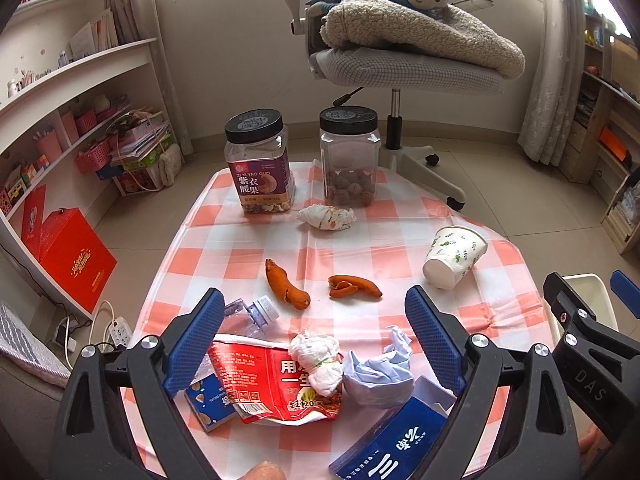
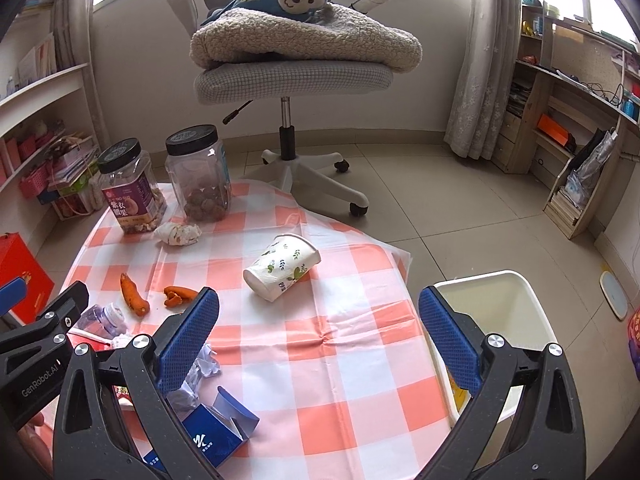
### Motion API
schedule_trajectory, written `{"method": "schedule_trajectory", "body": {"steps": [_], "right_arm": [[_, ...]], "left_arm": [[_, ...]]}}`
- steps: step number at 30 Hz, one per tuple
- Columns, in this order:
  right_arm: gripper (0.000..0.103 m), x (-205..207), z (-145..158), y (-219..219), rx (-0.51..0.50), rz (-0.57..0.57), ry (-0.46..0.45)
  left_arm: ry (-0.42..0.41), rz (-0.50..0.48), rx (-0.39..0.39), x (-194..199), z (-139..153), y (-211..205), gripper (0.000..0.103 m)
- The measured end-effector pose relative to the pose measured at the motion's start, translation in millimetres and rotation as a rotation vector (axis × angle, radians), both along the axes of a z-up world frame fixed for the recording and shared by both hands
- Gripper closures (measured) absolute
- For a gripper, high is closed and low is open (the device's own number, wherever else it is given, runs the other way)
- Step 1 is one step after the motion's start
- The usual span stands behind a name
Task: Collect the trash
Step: 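Move both open tools back over the table, then grasp the red noodle cup with the left tool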
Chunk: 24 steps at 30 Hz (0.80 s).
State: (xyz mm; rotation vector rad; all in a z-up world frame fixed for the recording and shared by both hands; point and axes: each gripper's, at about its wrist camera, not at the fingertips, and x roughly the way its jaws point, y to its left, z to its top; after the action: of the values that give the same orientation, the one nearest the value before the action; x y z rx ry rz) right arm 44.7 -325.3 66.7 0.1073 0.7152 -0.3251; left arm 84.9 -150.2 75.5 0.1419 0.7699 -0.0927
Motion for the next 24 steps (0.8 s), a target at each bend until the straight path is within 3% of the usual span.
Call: {"method": "schedule_trajectory", "body": {"steps": [12, 19, 24], "right_arm": [[0.007, 17.5, -17.0, 27.3, 0.006, 0.064, 0.067], [0.007, 30.6, -38.2, 32.3, 0.073, 0.101, 0.163], [0.007, 39.6, -50.7, 30.4, 0.166, 0.102, 0.206]], "left_arm": [[0.2, 0.103, -0.039, 27.5, -35.6, 57.8, 0.014], [0.422, 0.167, -0.191, 48.4, -85.2, 84.6, 0.014], [0.487, 0.161, -0.266, 54.9, -98.9, 87.7, 0.035]]}}
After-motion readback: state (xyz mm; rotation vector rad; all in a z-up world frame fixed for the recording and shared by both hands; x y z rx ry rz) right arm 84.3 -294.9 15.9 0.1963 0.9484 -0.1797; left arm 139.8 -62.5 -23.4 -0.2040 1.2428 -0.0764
